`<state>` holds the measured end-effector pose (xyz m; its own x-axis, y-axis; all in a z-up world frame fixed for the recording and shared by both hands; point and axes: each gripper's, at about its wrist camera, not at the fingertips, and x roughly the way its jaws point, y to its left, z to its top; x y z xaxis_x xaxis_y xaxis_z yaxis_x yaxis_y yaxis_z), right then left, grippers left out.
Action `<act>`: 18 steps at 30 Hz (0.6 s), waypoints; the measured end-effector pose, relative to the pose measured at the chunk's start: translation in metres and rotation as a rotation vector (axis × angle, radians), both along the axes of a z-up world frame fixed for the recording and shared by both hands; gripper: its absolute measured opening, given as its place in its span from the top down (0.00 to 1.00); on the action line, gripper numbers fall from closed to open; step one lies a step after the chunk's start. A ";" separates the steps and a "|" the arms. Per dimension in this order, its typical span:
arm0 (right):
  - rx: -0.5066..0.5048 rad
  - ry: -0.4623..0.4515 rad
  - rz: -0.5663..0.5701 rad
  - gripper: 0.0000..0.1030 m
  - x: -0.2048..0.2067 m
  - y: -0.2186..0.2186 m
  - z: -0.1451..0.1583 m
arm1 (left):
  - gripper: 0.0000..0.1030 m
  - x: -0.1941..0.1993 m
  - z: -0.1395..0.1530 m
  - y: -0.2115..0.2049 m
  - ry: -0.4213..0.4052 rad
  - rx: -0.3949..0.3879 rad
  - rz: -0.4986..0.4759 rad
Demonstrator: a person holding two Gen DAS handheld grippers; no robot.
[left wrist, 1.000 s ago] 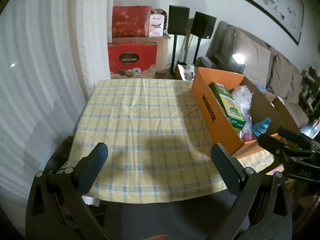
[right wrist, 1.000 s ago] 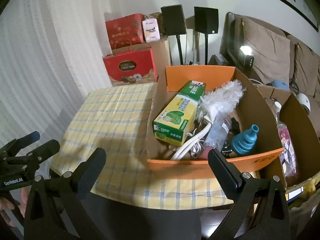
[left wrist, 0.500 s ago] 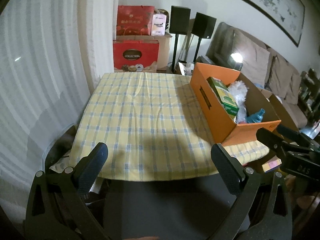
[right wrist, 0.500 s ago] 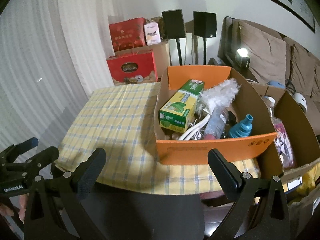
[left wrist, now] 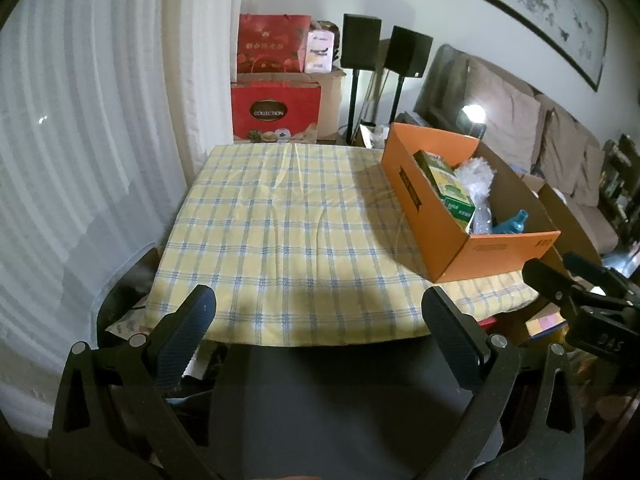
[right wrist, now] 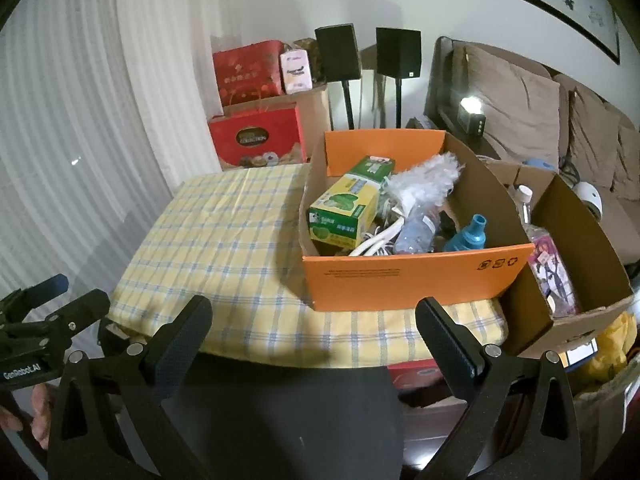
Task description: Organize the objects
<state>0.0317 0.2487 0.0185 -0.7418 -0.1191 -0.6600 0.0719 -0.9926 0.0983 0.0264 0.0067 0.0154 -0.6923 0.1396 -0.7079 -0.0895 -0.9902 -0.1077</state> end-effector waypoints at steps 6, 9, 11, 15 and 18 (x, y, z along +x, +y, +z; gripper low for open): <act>0.005 0.003 0.002 0.00 0.001 -0.001 0.000 | 0.00 0.000 0.000 -0.002 0.004 0.000 0.011; 0.005 0.002 0.001 0.00 0.001 -0.002 0.000 | 0.00 0.000 0.001 -0.002 0.004 -0.005 0.016; 0.007 -0.001 0.001 0.00 0.001 -0.002 -0.001 | 0.00 0.000 0.001 -0.002 0.004 -0.004 0.017; 0.008 -0.002 0.003 0.00 0.001 -0.002 -0.001 | 0.00 0.000 0.001 -0.003 0.005 -0.006 0.020; 0.010 0.000 0.001 0.00 0.001 -0.003 -0.001 | 0.00 0.000 0.001 -0.003 0.004 -0.007 0.019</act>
<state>0.0324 0.2458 0.0175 -0.7417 -0.1135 -0.6611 0.0732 -0.9934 0.0883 0.0260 0.0034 0.0165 -0.6977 0.1216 -0.7060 -0.0710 -0.9924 -0.1008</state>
